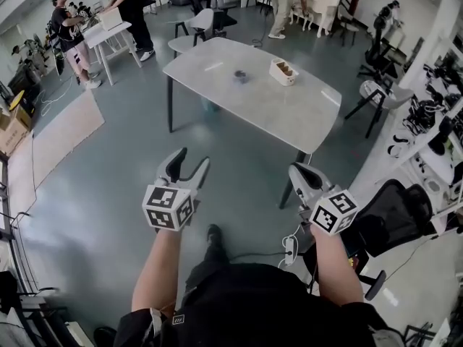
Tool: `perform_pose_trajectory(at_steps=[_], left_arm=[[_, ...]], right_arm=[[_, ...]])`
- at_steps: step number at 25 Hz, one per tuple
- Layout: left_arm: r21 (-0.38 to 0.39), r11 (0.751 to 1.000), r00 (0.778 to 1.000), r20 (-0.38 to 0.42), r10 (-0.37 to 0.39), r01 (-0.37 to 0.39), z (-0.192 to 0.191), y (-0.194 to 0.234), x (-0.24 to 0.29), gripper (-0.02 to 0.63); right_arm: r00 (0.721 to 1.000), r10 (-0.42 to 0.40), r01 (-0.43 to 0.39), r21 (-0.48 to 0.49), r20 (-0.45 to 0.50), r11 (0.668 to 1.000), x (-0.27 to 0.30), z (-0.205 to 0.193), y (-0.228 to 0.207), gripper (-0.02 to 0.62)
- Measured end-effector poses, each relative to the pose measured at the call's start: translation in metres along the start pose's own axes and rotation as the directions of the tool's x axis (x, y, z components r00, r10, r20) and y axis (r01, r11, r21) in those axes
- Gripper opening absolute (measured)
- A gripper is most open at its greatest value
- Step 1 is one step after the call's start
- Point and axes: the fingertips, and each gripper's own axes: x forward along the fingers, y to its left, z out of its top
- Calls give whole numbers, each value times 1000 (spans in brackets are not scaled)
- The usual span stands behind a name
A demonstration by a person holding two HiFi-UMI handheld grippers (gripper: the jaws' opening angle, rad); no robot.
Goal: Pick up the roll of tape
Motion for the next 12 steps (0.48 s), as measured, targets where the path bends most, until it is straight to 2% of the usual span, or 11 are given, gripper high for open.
perform_pose_trajectory(at_steps=[6, 12], left_arm=[[14, 1000, 1000, 19, -6, 6, 17, 74, 58, 256], [-7, 1000, 1000, 3, -2, 2, 25, 158, 104, 256]], right_arm=[[1000, 2, -2, 15, -13, 1000, 100, 10, -30, 3], [998, 21, -20, 29, -55, 999, 199, 14, -39, 3]])
